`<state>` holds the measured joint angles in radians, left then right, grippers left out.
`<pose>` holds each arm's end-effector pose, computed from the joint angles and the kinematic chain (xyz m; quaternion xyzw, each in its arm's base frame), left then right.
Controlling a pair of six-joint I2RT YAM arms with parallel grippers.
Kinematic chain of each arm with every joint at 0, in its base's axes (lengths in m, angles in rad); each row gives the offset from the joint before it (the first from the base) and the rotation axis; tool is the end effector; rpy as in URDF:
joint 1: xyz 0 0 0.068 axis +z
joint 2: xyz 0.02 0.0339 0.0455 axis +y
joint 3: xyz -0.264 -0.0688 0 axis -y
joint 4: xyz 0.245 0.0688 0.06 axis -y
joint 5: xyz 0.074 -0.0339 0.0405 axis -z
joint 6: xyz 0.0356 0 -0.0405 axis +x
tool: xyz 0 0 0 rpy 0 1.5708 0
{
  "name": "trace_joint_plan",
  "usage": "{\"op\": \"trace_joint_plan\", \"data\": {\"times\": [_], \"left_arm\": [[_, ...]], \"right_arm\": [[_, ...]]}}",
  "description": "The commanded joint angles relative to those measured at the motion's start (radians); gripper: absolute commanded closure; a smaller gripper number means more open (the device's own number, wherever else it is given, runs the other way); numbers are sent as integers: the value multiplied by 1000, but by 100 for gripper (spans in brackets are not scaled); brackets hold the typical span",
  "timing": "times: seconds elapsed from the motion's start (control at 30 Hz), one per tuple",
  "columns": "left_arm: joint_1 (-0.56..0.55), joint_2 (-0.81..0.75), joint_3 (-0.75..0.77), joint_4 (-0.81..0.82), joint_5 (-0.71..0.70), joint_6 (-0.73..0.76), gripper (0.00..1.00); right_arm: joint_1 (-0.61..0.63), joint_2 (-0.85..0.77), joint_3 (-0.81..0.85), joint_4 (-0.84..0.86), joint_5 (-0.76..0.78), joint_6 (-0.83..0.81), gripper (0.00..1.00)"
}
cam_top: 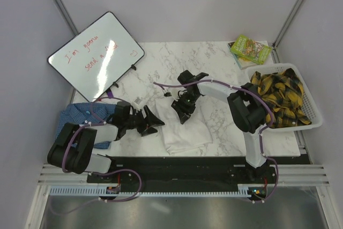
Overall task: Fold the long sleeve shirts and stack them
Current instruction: Fold the shirt
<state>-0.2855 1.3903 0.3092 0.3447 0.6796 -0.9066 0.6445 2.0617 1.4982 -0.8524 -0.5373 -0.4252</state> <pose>0.2011 -0.0823 0.1169 -0.1348 0.8620 -0.4666 0.1451 0.3086 0.2547 0.1628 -0.5076 0.8165 0.2712 0.0452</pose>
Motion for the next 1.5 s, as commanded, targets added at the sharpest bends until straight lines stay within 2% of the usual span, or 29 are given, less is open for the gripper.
{"op": "trace_joint_plan", "data": {"times": [0.0, 0.33, 0.87, 1.0, 1.03, 1.1, 1.13, 1.2, 1.23, 1.27, 1.33, 1.37, 1.4, 1.47], "left_arm": [[-40, 44, -9, 23, -103, -20, 19], [-83, 130, 10, 94, -137, -41, 26], [-130, 184, 42, 93, -186, -58, 36], [-130, 177, 47, 89, -177, -58, 51], [-130, 174, 50, 86, -173, -52, 64], [-126, 167, 83, 30, -144, -16, 84], [-119, 168, 103, -7, -134, 30, 98], [-77, 167, 166, -113, -89, 81, 98], [-66, 170, 197, -183, -86, 172, 98], [-51, 180, 284, -337, -95, 226, 98], [-34, 203, 426, -508, -100, 387, 98], [-29, 216, 480, -579, -119, 449, 98], [-27, 243, 534, -742, -144, 563, 98], [-27, 263, 664, -861, -228, 650, 98]], "right_arm": [[-28, 35, -1, 38, -9, 23, 53], [-43, 41, 0, 36, -13, 22, 54], [-43, 60, 7, 38, -29, 23, 55], [-43, 60, 8, 38, -33, 26, 55], [-43, 63, 8, 41, -36, 29, 55], [-45, 61, 8, 41, -46, 39, 55], [-48, 57, 8, 41, -50, 43, 55], [-69, 45, 10, 39, -87, 71, 54], [-81, 32, 13, 35, -99, 84, 54], [-95, 25, 20, 30, -113, 94, 53], [-150, -5, 39, 13, -167, 123, 52], [-170, -17, 45, 7, -179, 132, 52], [-208, -37, 63, -3, -206, 135, 52], [-262, -60, 73, -30, -217, 135, 51]]}}
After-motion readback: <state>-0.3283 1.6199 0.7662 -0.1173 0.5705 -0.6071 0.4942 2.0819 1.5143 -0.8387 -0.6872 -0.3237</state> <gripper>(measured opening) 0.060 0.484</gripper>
